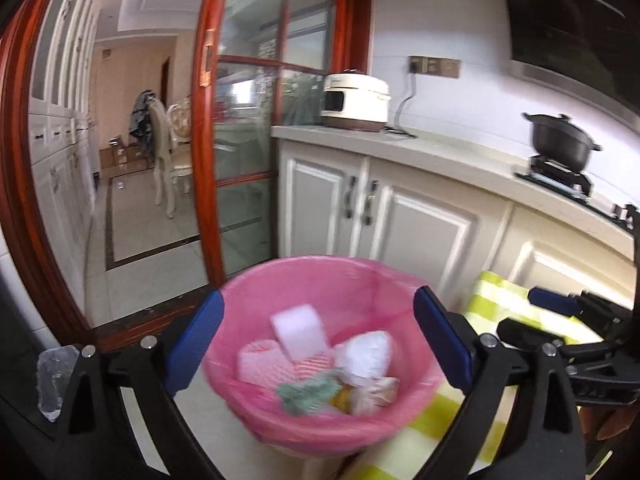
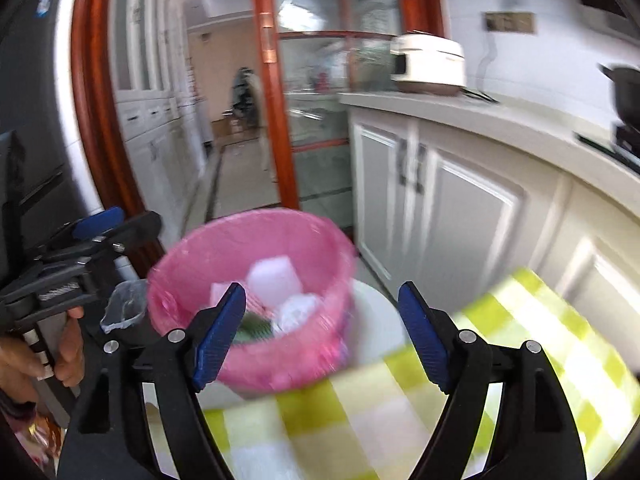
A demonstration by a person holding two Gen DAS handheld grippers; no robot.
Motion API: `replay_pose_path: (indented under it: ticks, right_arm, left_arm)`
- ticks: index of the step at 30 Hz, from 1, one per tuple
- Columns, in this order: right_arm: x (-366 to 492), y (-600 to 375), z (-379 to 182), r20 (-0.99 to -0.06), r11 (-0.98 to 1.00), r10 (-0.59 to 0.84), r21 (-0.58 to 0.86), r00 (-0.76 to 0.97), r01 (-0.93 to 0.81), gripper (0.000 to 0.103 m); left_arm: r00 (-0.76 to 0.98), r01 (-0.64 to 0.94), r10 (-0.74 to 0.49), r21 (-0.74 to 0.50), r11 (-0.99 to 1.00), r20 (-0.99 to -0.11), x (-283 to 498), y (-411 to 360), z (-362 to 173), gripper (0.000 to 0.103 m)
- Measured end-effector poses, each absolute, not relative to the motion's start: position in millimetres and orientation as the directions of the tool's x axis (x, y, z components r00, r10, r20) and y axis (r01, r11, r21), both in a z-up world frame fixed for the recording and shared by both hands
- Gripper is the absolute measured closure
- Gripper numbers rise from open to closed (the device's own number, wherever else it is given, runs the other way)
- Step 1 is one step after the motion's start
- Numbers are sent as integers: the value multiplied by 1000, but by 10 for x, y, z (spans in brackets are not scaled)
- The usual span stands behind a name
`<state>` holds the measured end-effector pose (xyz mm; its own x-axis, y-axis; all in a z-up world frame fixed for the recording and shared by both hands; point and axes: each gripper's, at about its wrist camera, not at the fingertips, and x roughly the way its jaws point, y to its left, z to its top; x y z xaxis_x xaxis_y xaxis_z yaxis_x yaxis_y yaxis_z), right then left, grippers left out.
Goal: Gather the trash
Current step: 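Move both grippers back over the table toward the last tissue and paper cup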
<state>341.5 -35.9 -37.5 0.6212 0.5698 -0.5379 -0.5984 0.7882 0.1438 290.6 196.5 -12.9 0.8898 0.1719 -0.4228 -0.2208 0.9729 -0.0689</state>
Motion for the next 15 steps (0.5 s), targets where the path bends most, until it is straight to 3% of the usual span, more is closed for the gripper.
replay_pose_path:
  ticks: [9,15]
  right_arm:
    - [3240,-1589,-653,-599,945,321,150,734,-290,27]
    - [3374,-2061,-957,-665,974,225,182,712,-137,27]
  left_arm:
    - [894,-33,-9,-87,996,-447,2854,999,-307,7]
    - [864,37,-78,-92,995,-497,2964,494,-579,7]
